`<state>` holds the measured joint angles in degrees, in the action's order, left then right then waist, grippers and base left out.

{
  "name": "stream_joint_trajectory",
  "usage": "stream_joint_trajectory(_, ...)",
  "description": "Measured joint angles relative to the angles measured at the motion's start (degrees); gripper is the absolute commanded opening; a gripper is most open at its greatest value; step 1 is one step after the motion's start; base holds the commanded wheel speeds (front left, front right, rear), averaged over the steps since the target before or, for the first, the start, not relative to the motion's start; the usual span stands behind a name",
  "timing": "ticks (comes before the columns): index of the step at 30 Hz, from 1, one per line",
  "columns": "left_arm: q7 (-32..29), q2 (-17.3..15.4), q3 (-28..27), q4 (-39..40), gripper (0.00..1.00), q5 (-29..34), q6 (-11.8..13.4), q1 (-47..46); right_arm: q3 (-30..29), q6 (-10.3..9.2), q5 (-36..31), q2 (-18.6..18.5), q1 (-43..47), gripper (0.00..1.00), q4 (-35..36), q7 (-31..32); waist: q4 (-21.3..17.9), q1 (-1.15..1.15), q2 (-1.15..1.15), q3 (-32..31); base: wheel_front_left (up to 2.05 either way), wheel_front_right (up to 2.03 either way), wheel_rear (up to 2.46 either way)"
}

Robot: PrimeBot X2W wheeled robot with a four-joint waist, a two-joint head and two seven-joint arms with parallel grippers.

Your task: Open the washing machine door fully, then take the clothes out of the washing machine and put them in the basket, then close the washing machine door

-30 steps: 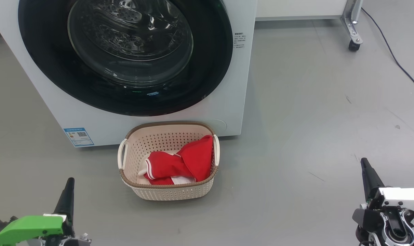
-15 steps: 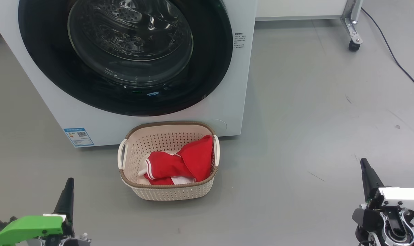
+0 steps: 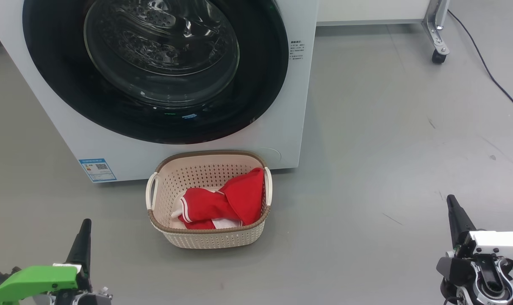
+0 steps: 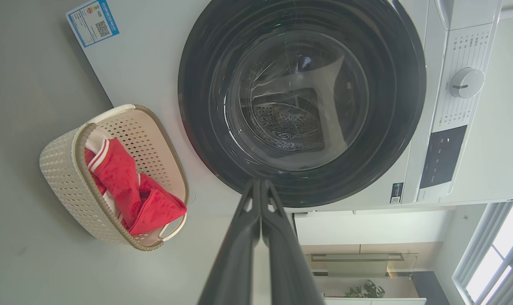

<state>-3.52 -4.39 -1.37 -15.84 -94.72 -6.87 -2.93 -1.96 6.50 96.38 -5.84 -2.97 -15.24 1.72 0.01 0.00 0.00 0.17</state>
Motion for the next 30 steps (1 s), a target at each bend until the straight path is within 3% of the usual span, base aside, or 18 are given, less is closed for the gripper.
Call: stream_joint_trajectory(30,-0.02,0.03,-0.10,-0.11,0.00,0.00,0.00,-0.27,-0.22,0.16,0.00,0.03,-0.08,0.00,-0.34,0.07,0.00,0.00,0.00,-0.02,0.00,0.00,0.00)
